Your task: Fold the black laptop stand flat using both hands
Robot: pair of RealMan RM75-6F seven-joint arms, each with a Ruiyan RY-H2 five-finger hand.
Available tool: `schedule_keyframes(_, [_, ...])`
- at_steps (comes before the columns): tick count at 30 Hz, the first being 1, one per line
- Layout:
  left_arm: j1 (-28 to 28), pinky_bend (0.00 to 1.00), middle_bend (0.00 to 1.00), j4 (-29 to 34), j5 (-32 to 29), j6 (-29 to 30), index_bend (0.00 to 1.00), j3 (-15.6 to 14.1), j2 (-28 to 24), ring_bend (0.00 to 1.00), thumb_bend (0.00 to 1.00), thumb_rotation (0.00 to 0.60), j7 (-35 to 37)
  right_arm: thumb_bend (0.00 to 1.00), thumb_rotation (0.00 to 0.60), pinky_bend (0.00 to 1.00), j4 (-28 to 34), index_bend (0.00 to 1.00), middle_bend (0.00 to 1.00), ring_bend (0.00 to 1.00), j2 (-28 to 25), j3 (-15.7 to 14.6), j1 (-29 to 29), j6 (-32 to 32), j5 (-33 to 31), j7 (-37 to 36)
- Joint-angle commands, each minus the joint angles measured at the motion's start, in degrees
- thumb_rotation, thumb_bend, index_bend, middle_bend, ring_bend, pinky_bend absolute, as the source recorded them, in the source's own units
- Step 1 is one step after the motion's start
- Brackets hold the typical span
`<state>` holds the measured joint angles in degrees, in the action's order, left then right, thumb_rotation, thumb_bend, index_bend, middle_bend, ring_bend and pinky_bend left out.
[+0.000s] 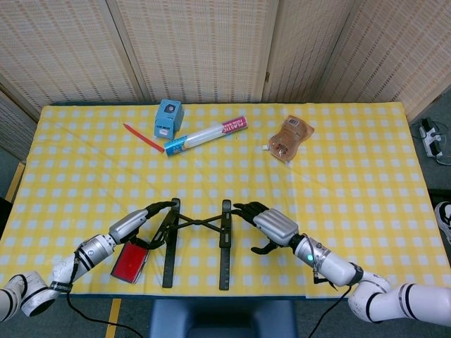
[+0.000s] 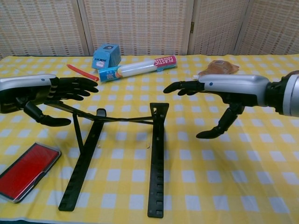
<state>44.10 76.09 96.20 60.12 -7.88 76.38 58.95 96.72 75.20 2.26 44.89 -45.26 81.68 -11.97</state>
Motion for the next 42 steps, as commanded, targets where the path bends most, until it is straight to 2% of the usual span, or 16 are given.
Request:
schedule_keyframes(1, [-0.5, 0.0, 0.0, 0.5, -0.7, 0.5, 0.0, 0.6, -0.3, 0.0, 0.29, 0.6, -0.4, 0.29, 0.6, 0.0, 0.0, 0.0, 0.0, 0.01, 2.6, 1.5, 0.3, -0.6, -1.5, 2.6])
schedule_keyframes(10, [-2.2, 0.0, 0.0, 1.8, -3.3, 1.1, 0.0, 2.2, -1.2, 0.0, 0.28, 0.6, -5.4, 0.29, 0.6, 0.0, -3.2, 0.0, 0.0, 0.0, 10.9, 6.1, 2.8, -0.7, -6.2, 4.8])
schedule_keyframes(17, [-2.9, 0.0, 0.0, 2.4, -3.9, 1.0, 0.0, 2.8, -2.0, 0.0, 0.28, 0.6, -5.7, 0.29, 0.6, 0.0, -5.2, 0.0, 0.0, 0.02, 14.8, 9.5, 3.5, -2.7, -10.2, 6.8])
schedule_keyframes(32, [-2.5, 0.0, 0.0, 2.7, -7.6, -2.4, 0.0, 5.9, -1.3, 0.0, 0.28, 0.6, -6.8, 0.29, 0.6, 0.0, -10.7, 0.0, 0.02, 0.05, 17.5, 17.6, 8.1, -1.6, -21.8, 10.0])
schedule_keyframes(42, [-2.7, 0.0, 0.0, 2.6, -10.7, -4.8, 0.0, 7.9, 0.4, 0.0, 0.28, 0.6, -9.9, 0.29, 0.6, 0.0, -16.2, 0.0, 0.03, 0.05, 19.5, 20.5, 11.5, -0.8, -29.1, 13.2])
